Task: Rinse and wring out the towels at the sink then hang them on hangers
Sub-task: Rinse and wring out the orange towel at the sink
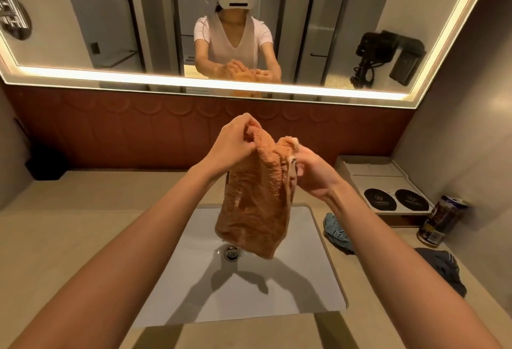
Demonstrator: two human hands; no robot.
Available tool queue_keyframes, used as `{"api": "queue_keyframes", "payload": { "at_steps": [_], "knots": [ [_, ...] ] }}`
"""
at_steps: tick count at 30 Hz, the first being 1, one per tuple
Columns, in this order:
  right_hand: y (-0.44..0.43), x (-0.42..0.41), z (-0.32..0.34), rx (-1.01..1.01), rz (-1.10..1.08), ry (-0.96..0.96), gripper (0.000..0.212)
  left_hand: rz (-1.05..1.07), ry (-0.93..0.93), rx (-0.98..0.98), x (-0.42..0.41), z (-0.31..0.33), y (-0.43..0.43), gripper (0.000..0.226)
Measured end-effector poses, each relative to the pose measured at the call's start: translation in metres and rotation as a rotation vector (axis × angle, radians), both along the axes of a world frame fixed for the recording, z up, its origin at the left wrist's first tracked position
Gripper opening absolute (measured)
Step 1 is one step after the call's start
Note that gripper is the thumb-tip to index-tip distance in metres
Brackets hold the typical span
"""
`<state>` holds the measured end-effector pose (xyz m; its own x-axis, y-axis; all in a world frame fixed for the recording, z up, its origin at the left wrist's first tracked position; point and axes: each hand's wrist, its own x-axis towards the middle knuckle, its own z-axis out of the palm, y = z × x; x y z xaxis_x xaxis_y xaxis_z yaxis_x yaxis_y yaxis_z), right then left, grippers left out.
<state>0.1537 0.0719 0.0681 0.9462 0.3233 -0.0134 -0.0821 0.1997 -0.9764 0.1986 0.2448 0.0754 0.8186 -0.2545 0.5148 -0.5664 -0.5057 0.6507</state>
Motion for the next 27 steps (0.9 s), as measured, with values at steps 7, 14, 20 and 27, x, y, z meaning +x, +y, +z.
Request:
{"api": "queue_keyframes", "payload": {
  "at_steps": [7, 14, 20, 27],
  "knots": [
    [0.036, 0.019, 0.006, 0.267, -0.167, 0.047, 0.023, 0.055, 0.157, -0.429, 0.004, 0.004, 0.023, 0.063],
    [0.066, 0.046, 0.001, 0.514, -0.378, 0.217, 0.028, -0.167, 0.658, 0.029, -0.012, -0.093, 0.021, 0.155],
    [0.066, 0.031, 0.001, 0.781, -0.409, 0.303, 0.036, 0.049, 0.677, -0.345, -0.024, -0.121, 0.000, 0.121],
    [0.006, 0.026, -0.029, 0.753, -0.611, 0.419, 0.043, 0.244, 0.601, -0.483, -0.009, -0.078, 0.012, 0.021]
  ]
}}
